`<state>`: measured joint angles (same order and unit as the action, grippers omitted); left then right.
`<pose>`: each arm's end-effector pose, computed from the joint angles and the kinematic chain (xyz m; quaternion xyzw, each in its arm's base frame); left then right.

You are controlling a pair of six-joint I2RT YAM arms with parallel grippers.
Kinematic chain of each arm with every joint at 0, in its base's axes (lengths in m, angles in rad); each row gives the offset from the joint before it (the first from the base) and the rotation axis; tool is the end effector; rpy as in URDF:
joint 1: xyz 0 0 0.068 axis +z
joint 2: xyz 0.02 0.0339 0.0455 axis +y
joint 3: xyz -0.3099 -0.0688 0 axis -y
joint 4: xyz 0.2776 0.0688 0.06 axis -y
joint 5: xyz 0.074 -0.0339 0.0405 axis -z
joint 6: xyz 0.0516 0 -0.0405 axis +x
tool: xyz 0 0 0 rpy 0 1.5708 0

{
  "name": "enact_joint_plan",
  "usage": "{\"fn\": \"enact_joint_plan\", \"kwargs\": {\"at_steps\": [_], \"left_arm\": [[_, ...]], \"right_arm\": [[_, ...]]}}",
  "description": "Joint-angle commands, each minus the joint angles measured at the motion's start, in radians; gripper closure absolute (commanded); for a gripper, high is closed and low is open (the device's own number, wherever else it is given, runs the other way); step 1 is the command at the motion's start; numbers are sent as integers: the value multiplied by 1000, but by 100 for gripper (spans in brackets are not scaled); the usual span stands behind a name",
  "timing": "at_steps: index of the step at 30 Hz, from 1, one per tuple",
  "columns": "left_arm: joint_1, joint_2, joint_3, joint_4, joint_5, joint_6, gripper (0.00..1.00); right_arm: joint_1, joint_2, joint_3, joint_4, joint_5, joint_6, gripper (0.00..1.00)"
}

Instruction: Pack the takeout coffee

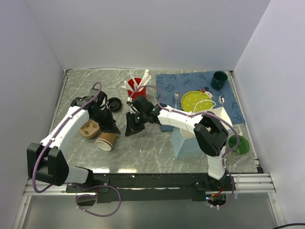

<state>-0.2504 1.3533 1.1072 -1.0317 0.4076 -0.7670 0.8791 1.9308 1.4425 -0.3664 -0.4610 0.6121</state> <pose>0.2585 -0.0872 0.2905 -0.2189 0.9442 -0.2445 0.0273 0.2894 0.3854 0.2356 -0.2007 0.8930 0.3887 0.1055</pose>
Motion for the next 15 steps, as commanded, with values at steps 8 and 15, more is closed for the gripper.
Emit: {"fn": "enact_joint_plan", "kwargs": {"at_steps": [8, 15], "left_arm": [[35, -257, -68, 27, -290, -130, 39], [146, -350, -225, 134, -288, -124, 55]], "right_arm": [[-5, -56, 22, -72, 67, -31, 75], [-5, -62, 33, -97, 65, -43, 75]]}}
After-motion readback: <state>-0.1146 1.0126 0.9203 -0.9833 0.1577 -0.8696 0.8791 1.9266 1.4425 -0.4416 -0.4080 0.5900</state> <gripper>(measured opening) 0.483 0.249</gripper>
